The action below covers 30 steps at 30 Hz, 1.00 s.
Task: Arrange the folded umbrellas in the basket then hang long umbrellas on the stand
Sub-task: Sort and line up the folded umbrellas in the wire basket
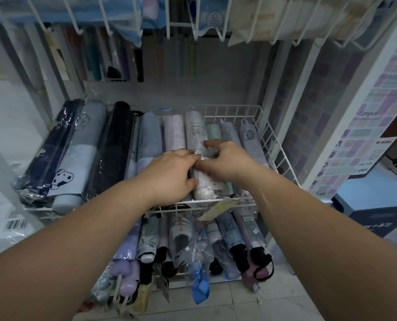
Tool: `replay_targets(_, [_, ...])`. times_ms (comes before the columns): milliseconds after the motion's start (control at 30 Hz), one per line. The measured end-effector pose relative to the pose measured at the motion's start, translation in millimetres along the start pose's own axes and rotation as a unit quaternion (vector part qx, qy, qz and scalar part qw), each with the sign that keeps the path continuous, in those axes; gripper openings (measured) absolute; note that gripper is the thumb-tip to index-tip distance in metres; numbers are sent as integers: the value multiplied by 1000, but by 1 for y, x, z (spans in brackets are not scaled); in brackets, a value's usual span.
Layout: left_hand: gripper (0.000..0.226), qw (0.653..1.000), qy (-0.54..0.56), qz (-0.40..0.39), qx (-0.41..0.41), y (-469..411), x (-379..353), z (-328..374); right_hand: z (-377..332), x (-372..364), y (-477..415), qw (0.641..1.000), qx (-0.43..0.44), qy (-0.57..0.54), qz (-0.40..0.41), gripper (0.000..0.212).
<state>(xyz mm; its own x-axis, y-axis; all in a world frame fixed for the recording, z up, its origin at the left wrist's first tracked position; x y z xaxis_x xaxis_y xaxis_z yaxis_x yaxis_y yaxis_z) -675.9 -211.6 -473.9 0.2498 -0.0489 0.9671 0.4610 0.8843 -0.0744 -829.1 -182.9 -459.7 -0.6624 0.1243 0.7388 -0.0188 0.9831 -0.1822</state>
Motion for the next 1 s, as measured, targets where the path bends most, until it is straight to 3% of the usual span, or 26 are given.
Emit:
replay_targets(100, [56,998,36,57,7,8,17,-4,-15,1,-6,995,18,93,28,65])
replay_targets(200, [46,989,34,143,29,16,43,-24,-42,-8,-16,987,77,100,98,54])
replay_targets(367, [41,972,-18,190,134,29,88,-82,-87,-53,-33,987,109,-95,68,47])
replay_targets(567, [43,974,-74,103,186,49,95,-119,-104,-89,-45,982,82,-167,45,65])
replay_targets(700, [55,976,-80,69,189,55,86,-128,-112,-91,-47,993,74,-91,13,61])
replay_targets(833, [63,978,-69,46,192,58,77,-135,-125,-91,-44,996,81,-43,-8,72])
replay_targets(1000, [63,980,-41,37,190,63,76,-138,-126,-102,-37,977,51,-194,66,75])
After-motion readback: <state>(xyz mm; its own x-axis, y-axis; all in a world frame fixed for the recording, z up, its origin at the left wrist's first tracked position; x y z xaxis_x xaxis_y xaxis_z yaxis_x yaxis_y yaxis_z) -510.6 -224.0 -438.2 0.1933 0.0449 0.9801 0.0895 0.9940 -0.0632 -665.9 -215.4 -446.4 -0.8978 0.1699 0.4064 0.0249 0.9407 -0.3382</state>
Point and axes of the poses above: each hand's wrist, its own y-axis away from the middle knuckle, its own x-axis out of the back of the hand, z = x × y, the point moved 3 cm from there along -y, towards the middle knuckle, and after that the axes turned 15 degrees about x, right-handed, at the moved point
